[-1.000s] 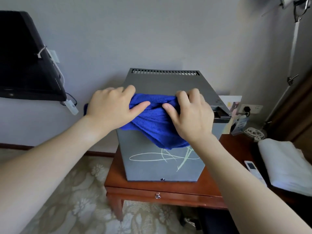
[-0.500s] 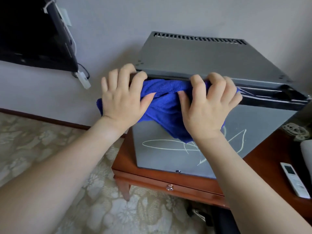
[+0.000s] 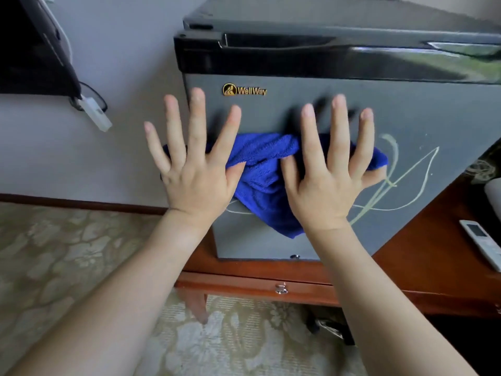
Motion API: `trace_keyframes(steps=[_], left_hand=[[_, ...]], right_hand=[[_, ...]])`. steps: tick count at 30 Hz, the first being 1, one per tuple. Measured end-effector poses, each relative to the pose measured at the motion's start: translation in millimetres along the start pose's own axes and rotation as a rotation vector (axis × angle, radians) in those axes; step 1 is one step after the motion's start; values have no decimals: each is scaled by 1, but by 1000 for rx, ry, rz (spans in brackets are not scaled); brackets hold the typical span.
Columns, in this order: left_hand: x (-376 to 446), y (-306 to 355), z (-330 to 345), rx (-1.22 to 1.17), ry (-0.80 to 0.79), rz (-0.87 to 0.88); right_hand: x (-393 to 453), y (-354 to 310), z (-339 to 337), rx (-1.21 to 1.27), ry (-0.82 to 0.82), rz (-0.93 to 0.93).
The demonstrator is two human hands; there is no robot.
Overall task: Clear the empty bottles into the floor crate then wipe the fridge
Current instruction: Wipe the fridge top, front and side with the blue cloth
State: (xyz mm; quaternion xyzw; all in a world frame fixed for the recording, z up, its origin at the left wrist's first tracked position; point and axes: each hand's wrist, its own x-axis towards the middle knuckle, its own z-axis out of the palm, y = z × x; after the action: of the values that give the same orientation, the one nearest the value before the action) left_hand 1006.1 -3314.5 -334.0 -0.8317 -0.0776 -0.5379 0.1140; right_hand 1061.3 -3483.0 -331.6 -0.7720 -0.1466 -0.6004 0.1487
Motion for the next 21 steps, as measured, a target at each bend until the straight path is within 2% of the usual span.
trace_keyframes(steps=[10, 15, 18, 21], left_hand=[[-198, 26, 73, -222, -209, -206], [-263, 32, 96, -238, -322, -302], [-271, 32, 100, -232, -301, -359], [-268, 33, 97, -261, -195, -387]], right_hand=[[-206, 21, 48, 49, -81, -131], [-273, 26, 62, 68, -82, -254], [-279, 25, 65, 74, -64, -260], [-270, 24, 62, 99, -24, -252]])
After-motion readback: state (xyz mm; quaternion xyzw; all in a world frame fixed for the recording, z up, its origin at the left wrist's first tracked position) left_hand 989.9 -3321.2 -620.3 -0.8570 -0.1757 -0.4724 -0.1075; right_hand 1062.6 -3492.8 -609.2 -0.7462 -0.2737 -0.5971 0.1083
